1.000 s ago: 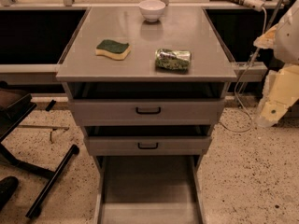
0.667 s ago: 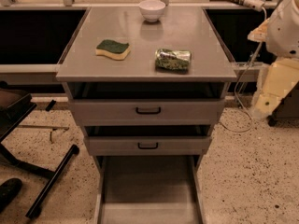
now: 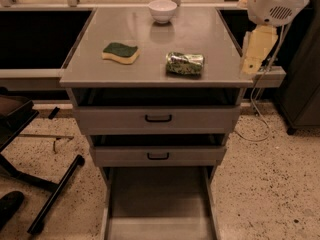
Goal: Place green can into bottom drawer
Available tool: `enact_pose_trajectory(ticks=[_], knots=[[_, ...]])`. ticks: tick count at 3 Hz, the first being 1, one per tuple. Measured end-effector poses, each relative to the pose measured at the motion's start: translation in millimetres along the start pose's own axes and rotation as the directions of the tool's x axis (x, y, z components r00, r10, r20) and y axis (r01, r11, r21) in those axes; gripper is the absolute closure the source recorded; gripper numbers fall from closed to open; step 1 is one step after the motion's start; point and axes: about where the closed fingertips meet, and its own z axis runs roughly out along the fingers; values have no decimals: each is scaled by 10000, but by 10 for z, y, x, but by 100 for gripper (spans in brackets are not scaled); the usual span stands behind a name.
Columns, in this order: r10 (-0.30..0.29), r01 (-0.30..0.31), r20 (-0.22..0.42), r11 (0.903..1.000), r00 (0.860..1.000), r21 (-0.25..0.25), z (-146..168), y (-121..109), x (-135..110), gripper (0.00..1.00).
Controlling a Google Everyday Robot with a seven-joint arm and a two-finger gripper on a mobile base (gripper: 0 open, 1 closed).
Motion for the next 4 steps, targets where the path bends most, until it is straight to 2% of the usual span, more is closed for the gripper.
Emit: enact_pose_trajectory(ticks=[1, 2, 3, 4], knots=[[0, 0, 0, 10000, 10000, 0, 0, 0, 0, 0], [-45, 43, 252, 9999, 9997, 99, 144, -123, 17, 0], [-369, 346, 830, 9990, 9959, 290, 474, -375, -62, 0], [-442, 385, 1289, 9982, 9907, 467, 833, -591, -58, 0]])
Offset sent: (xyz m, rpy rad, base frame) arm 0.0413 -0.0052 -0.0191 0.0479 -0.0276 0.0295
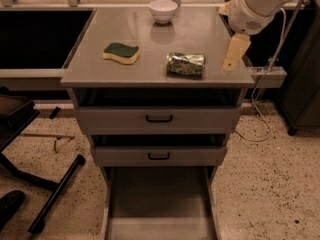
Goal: Place green can into bottom drawer
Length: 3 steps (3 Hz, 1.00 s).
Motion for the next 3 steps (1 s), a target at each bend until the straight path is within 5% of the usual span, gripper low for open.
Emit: enact_pose_trajectory(ticks=[1, 2, 3], knots=[[-41, 49, 461, 9999, 9989, -163, 350, -153, -6, 0], [-41, 49, 461, 9999, 9989, -164, 350, -152, -6, 0], [443, -409, 562, 9973, 9974, -602, 531, -156, -57, 0]])
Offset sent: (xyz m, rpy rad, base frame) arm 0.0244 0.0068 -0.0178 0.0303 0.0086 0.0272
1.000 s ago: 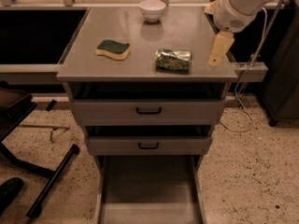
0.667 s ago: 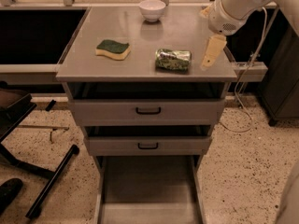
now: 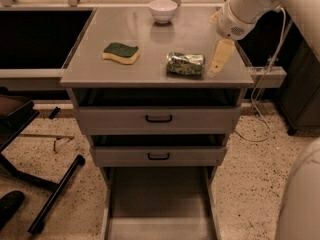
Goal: Place green can into bottom drawer
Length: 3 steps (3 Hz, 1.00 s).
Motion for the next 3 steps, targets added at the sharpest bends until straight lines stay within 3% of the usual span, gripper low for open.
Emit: enact_pose_trajectory(ticks=[1, 2, 3], knots=[[-113, 134, 315, 9974, 9994, -703, 270, 67, -215, 0], [-407, 460, 506, 9931, 9979, -1075, 464, 86, -415, 0], [-406, 459, 506, 9931, 9979, -1076, 465, 86, -415, 0]])
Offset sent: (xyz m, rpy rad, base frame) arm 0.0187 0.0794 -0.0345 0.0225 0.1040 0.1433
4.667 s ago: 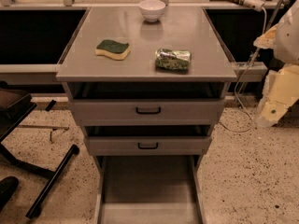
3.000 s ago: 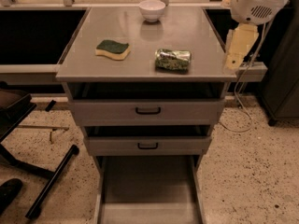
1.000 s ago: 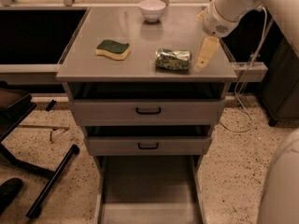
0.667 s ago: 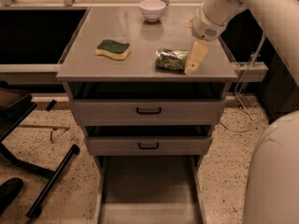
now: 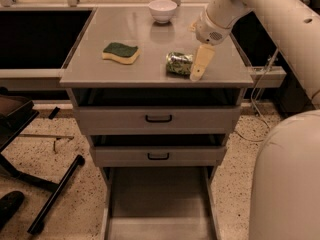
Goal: Place green can into bottom drawer
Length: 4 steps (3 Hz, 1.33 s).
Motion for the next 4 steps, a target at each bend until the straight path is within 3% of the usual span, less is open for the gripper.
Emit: enact_pose_trajectory(ticks=[2, 3, 4], knots=[[340, -347, -109, 9971, 9994, -682, 344, -27, 45, 0], [344, -351, -111, 9970, 9993, -694, 353, -28, 49, 18], [344, -351, -111, 9970, 9993, -695, 353, -28, 49, 42]])
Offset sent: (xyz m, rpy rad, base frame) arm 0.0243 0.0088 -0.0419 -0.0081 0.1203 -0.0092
